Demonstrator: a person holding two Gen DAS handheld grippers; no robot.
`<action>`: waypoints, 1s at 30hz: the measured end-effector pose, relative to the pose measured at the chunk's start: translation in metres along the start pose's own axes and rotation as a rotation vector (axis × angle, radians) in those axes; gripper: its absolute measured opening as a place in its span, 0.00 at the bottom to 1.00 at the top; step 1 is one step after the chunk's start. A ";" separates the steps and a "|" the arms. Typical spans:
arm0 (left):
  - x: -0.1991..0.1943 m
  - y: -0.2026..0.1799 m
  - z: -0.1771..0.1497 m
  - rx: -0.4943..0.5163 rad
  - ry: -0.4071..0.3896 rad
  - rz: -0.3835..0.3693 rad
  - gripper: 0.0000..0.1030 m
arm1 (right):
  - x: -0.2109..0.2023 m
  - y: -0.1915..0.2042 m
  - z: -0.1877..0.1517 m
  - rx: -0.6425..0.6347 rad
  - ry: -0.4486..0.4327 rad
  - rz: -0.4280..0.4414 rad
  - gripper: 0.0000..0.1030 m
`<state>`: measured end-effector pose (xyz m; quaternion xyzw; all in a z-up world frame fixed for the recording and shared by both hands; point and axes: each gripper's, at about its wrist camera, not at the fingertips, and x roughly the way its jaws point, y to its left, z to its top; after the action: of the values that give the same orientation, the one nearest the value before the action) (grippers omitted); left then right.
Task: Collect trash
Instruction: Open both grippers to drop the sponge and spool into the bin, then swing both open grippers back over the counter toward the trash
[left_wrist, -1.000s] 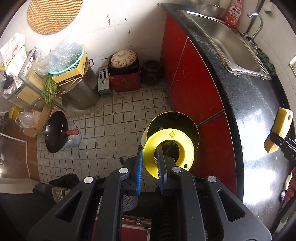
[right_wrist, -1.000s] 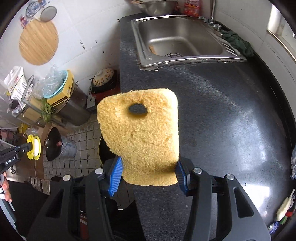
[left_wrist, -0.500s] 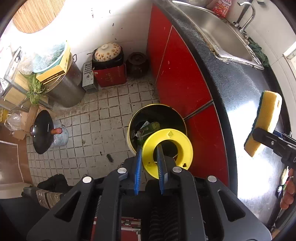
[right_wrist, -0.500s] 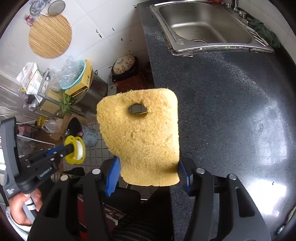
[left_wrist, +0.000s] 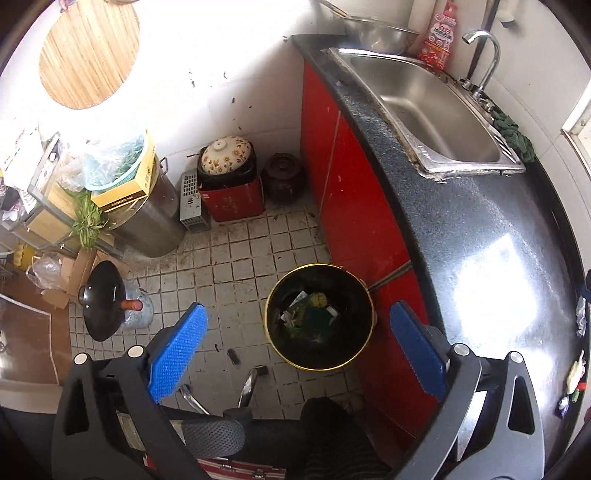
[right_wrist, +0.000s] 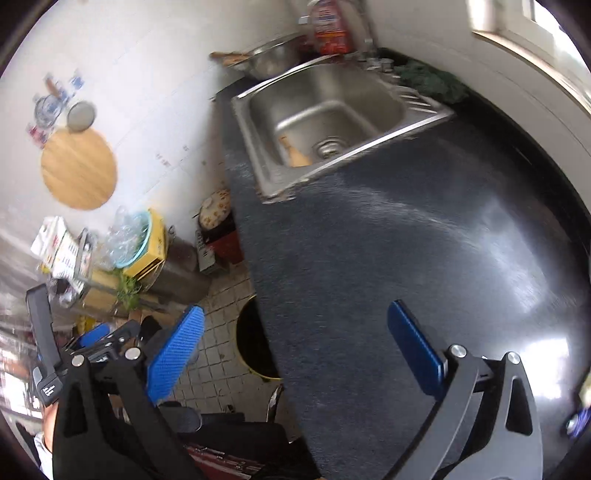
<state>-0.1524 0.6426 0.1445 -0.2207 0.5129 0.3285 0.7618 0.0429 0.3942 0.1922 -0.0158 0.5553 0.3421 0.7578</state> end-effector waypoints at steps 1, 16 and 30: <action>0.004 -0.013 0.002 0.023 0.020 -0.026 0.93 | -0.013 -0.031 -0.008 0.071 -0.028 -0.040 0.93; 0.020 -0.316 -0.028 0.643 0.123 -0.295 0.94 | -0.177 -0.351 -0.270 0.970 -0.168 -0.624 0.93; 0.009 -0.534 -0.091 0.941 0.046 -0.339 0.93 | -0.211 -0.397 -0.328 1.226 -0.226 -0.624 0.93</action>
<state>0.1800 0.2173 0.1015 0.0594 0.5791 -0.0715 0.8099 -0.0484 -0.1475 0.1050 0.2920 0.5354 -0.2673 0.7461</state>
